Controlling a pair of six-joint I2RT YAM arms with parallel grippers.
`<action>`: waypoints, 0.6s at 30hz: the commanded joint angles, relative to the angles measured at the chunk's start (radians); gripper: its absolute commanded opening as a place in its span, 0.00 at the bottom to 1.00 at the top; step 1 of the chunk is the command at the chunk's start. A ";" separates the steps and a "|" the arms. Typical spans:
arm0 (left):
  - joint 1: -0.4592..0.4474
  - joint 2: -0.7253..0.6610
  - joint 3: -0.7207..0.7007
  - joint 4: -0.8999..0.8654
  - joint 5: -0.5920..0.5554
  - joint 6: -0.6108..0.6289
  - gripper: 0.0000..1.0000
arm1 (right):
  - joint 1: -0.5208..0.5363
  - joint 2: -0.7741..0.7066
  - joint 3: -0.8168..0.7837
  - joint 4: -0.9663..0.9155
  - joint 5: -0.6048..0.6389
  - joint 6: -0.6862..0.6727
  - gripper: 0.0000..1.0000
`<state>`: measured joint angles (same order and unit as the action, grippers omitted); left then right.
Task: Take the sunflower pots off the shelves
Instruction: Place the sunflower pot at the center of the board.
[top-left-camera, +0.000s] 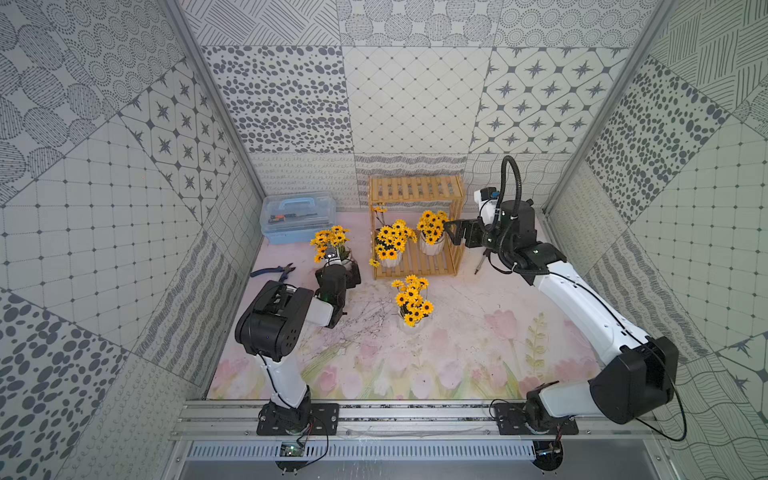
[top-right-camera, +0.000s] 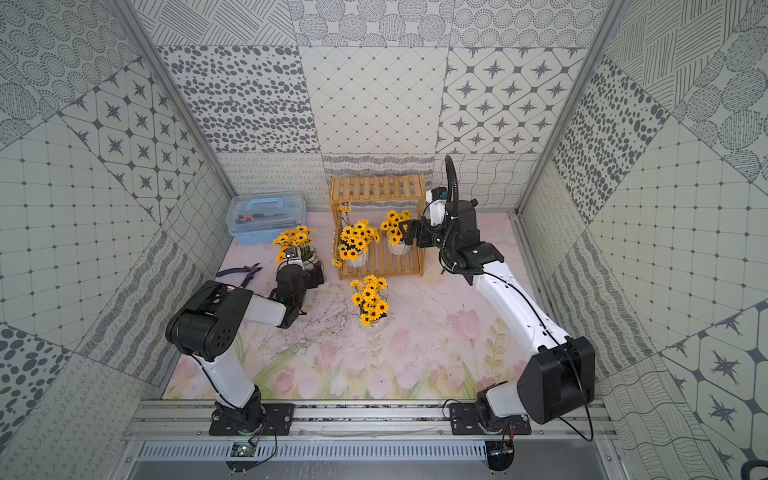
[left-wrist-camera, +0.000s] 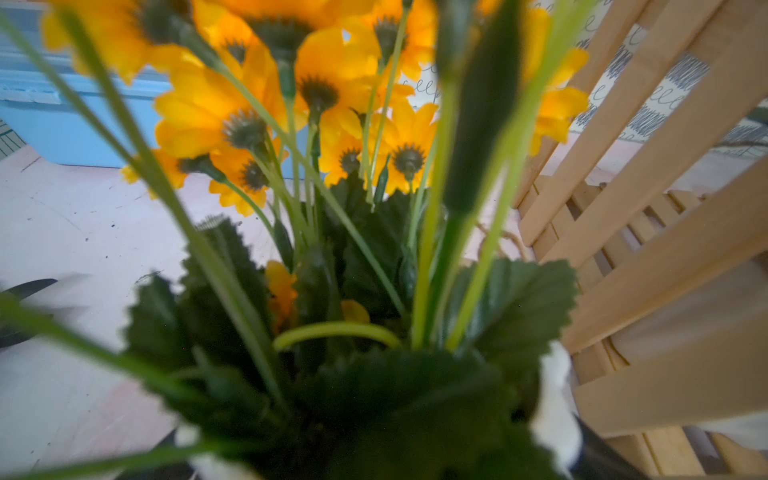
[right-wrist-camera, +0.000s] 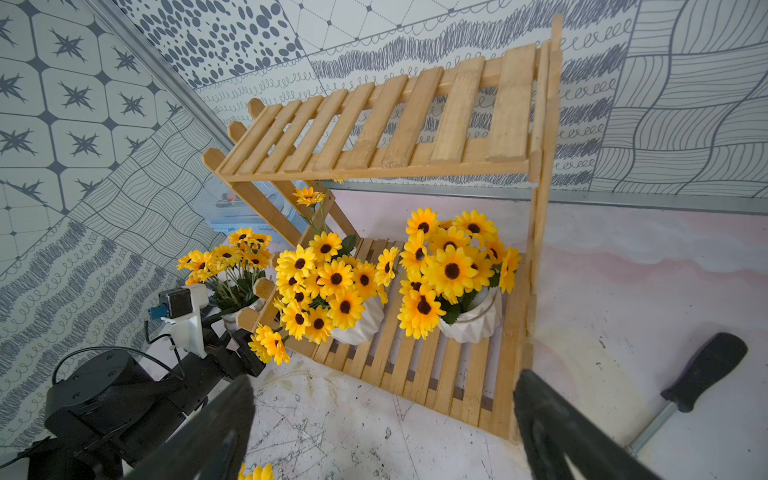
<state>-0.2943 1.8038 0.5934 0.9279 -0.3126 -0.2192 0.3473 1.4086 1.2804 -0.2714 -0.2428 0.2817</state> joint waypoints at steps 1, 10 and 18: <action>0.006 -0.021 0.034 0.037 0.032 -0.033 0.00 | 0.004 -0.008 0.005 0.047 -0.008 0.000 0.98; 0.005 -0.037 0.095 -0.130 0.055 -0.048 0.00 | 0.004 -0.013 0.008 0.046 -0.011 -0.001 0.98; 0.005 -0.044 0.107 -0.175 0.060 -0.049 0.00 | 0.004 -0.015 0.011 0.045 -0.011 -0.004 0.98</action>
<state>-0.2943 1.7794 0.6804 0.7330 -0.2707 -0.2546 0.3473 1.4086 1.2804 -0.2718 -0.2436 0.2817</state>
